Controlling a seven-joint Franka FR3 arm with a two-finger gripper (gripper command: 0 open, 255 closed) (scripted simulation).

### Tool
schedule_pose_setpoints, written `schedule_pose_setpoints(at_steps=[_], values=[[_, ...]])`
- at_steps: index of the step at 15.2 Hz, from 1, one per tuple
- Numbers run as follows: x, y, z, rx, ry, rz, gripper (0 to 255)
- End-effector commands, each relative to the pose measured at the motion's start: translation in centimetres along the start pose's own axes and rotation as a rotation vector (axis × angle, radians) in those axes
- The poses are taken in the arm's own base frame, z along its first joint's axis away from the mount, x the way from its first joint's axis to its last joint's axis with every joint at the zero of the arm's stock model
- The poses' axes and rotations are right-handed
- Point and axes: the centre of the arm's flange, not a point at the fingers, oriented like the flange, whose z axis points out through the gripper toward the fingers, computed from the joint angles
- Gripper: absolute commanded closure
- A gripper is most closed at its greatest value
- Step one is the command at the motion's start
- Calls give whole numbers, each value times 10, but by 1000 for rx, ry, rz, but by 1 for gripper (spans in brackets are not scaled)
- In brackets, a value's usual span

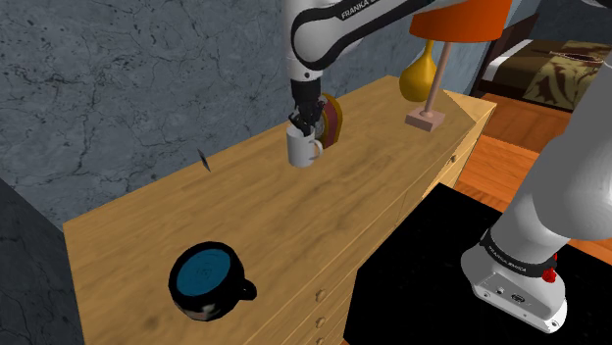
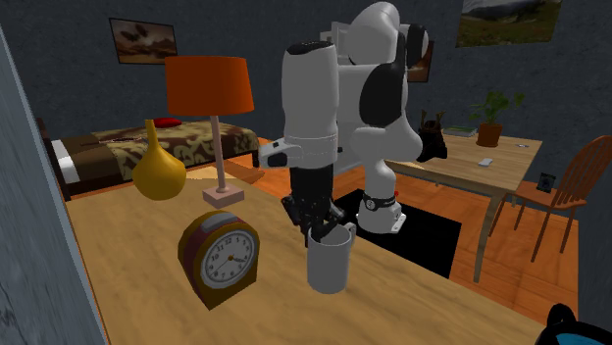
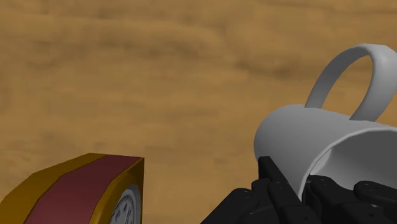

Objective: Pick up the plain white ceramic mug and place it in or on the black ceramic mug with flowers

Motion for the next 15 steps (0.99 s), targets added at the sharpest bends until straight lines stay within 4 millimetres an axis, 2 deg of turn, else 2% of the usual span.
schedule_pose_setpoints(at_steps=[1, 15], values=[[-1, 0, -10, 0, 0, 0, 255], [-4, 0, -84, 0, 0, 0, 255]])
